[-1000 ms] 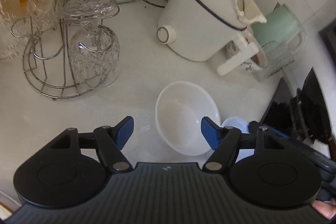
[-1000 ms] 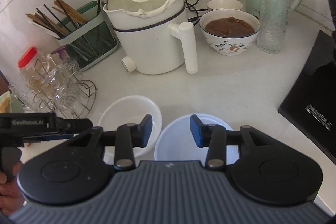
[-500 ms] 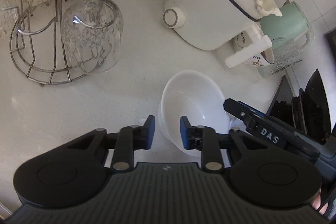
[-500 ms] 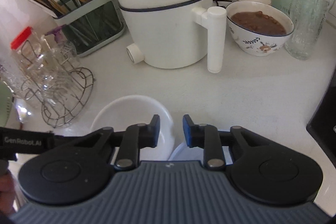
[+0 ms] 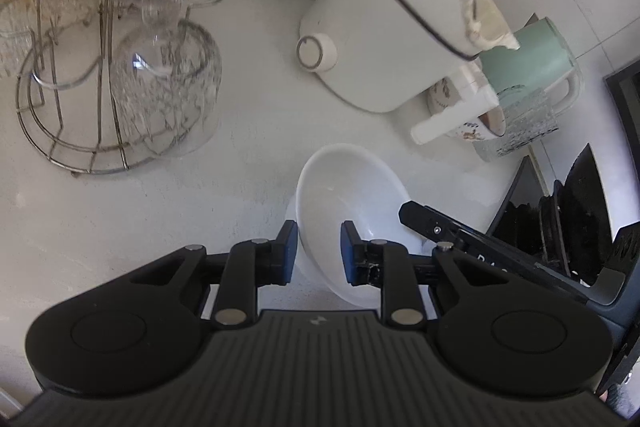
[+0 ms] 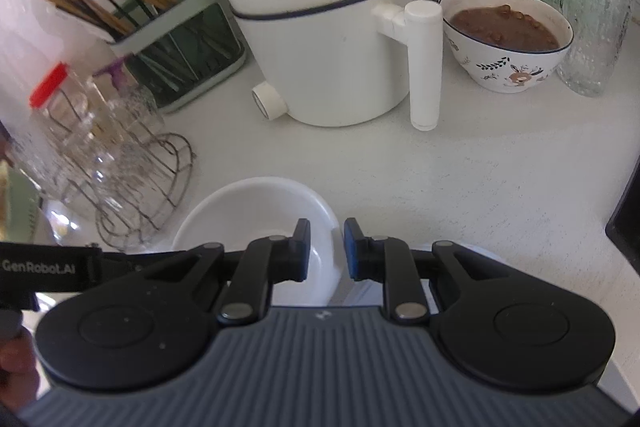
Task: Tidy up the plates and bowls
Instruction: 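Close both grippers on the rim of the white ceramic bowl, then carry the ceramic bowl with both grippers, lower it into the plastic bowl, open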
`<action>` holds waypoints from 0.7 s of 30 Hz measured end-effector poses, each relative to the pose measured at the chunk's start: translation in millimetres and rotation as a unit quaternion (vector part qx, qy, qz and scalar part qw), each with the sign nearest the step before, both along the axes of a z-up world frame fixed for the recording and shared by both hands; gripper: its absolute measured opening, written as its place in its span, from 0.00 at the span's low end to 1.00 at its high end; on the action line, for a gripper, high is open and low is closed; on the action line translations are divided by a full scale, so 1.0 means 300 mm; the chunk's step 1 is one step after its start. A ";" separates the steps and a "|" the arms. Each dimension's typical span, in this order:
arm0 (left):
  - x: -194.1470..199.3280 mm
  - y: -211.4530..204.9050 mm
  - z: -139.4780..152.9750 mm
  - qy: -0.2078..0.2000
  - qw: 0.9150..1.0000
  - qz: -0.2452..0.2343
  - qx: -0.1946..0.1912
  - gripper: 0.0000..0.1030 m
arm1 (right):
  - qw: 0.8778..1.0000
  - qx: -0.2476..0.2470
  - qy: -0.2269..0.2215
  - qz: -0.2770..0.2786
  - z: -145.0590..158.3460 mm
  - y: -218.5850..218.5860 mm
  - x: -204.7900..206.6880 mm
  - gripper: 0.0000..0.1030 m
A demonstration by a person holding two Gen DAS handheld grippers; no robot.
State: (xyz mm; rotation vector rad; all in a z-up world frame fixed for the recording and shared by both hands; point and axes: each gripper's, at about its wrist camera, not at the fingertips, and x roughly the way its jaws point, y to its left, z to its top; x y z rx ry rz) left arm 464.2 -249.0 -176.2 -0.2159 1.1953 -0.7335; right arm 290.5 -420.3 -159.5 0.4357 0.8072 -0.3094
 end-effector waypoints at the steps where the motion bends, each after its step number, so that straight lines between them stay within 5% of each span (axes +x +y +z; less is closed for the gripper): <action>1: 0.000 0.002 0.014 -0.001 1.000 -0.001 -0.002 0.26 | 1.000 0.004 -0.004 -0.002 0.009 -0.001 -0.005 0.20; 21: -0.119 0.158 0.287 -0.025 0.999 0.006 -0.030 0.26 | 0.998 0.036 -0.053 -0.019 0.247 0.099 -0.170 0.20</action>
